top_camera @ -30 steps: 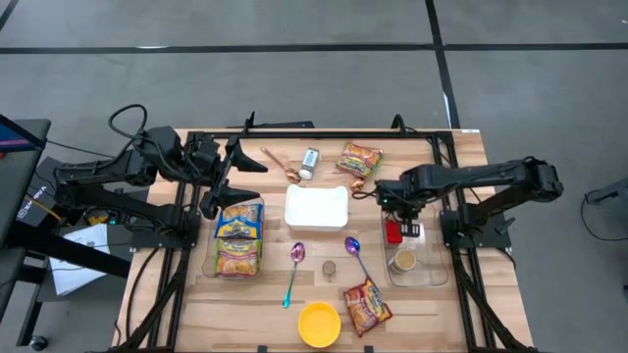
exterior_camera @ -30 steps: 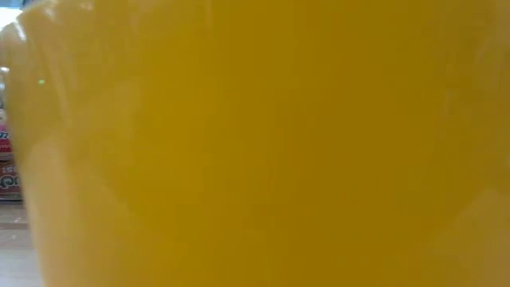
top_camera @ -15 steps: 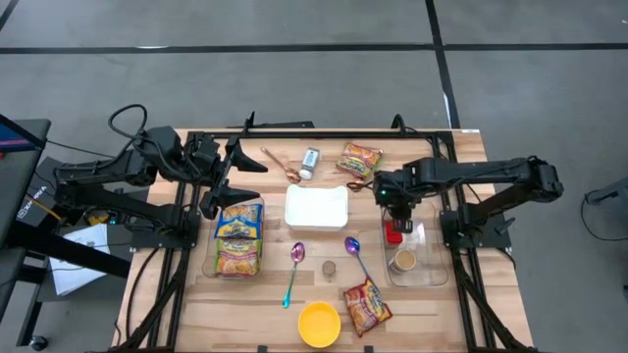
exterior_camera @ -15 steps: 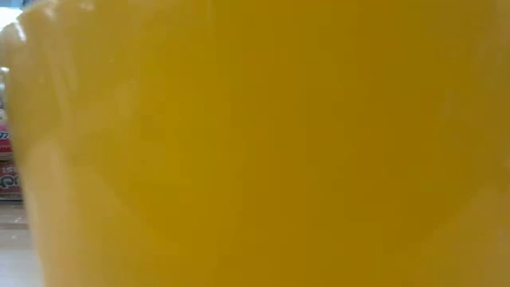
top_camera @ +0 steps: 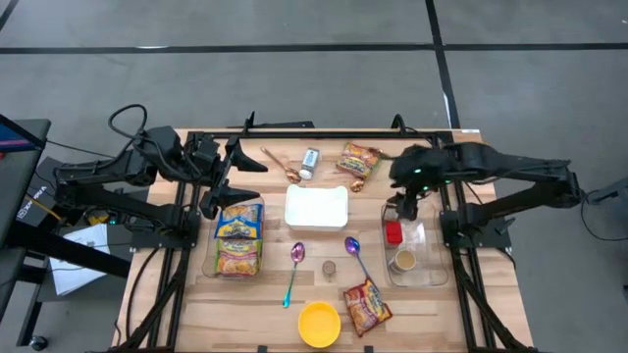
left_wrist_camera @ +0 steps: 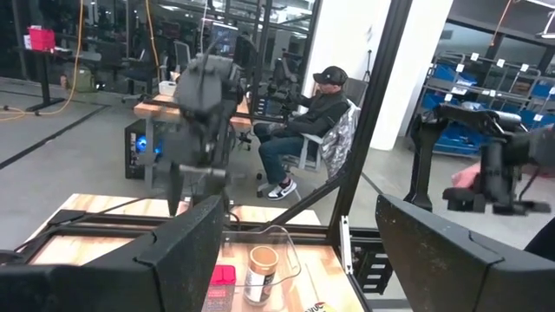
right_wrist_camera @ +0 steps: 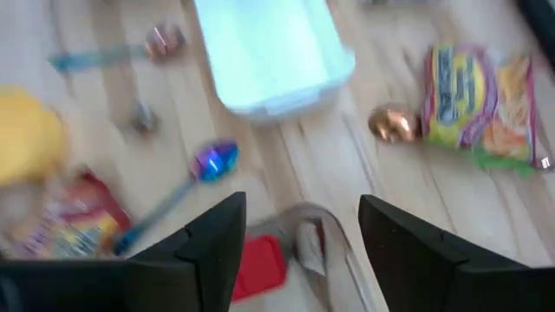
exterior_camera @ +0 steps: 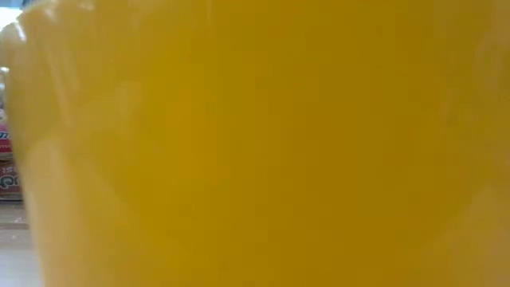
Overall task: Pick & Place Food Item
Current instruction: Put the white seasoning bottle into the right transparent bin
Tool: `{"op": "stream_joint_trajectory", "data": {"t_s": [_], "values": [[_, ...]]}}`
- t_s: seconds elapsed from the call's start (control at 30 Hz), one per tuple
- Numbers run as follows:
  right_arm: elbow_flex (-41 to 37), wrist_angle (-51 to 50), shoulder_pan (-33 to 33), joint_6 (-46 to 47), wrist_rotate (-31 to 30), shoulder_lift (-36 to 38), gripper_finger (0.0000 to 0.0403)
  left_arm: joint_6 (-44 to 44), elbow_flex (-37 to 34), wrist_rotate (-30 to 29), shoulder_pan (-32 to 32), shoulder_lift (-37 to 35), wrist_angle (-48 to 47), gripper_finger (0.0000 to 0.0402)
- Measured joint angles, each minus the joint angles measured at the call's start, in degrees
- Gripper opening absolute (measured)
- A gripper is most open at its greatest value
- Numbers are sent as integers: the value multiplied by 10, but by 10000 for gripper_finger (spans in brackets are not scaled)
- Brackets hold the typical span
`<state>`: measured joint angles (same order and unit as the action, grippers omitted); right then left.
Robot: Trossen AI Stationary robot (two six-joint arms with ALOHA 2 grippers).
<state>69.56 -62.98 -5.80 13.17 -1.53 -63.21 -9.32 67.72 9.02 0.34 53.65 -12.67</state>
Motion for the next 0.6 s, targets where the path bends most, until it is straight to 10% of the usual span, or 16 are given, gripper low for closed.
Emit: {"op": "stream_joint_trajectory", "data": {"t_s": [0.6], "values": [[12,182,31,88,15,101,205,0,0,-21,0,14,25,296]]}}
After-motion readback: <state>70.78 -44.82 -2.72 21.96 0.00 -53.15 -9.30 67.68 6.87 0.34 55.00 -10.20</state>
